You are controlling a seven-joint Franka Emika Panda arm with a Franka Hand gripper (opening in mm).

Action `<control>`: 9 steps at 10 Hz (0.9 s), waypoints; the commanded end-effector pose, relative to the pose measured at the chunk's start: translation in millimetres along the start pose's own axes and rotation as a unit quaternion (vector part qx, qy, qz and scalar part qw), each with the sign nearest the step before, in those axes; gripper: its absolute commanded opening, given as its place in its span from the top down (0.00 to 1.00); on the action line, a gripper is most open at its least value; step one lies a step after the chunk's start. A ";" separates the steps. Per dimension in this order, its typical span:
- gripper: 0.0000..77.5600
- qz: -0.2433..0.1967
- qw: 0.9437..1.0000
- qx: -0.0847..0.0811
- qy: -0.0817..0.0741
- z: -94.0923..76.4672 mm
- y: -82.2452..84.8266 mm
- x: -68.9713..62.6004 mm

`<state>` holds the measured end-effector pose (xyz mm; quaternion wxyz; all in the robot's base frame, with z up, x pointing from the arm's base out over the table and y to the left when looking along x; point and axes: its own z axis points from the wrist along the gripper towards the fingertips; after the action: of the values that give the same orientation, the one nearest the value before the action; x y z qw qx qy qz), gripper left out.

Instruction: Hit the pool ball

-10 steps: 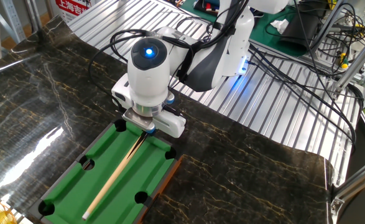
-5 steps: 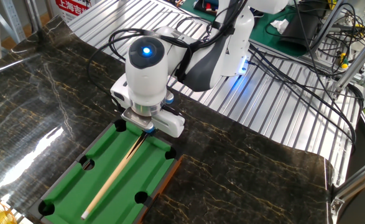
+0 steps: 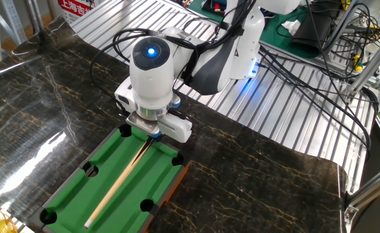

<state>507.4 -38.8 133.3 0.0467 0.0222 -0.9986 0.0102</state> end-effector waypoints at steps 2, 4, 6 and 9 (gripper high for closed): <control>0.00 -0.003 1.000 0.001 -0.003 -1.8 -0.3 -1.0; 0.00 -0.003 1.000 0.001 -0.003 -1.8 -0.3 -1.0; 0.00 -0.003 1.000 0.001 -0.003 -1.8 -0.3 -1.0; 0.00 -0.003 1.000 0.001 -0.003 -1.8 -0.3 -1.0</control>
<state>507.2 -38.7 133.4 0.0464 0.0250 -0.9986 0.0101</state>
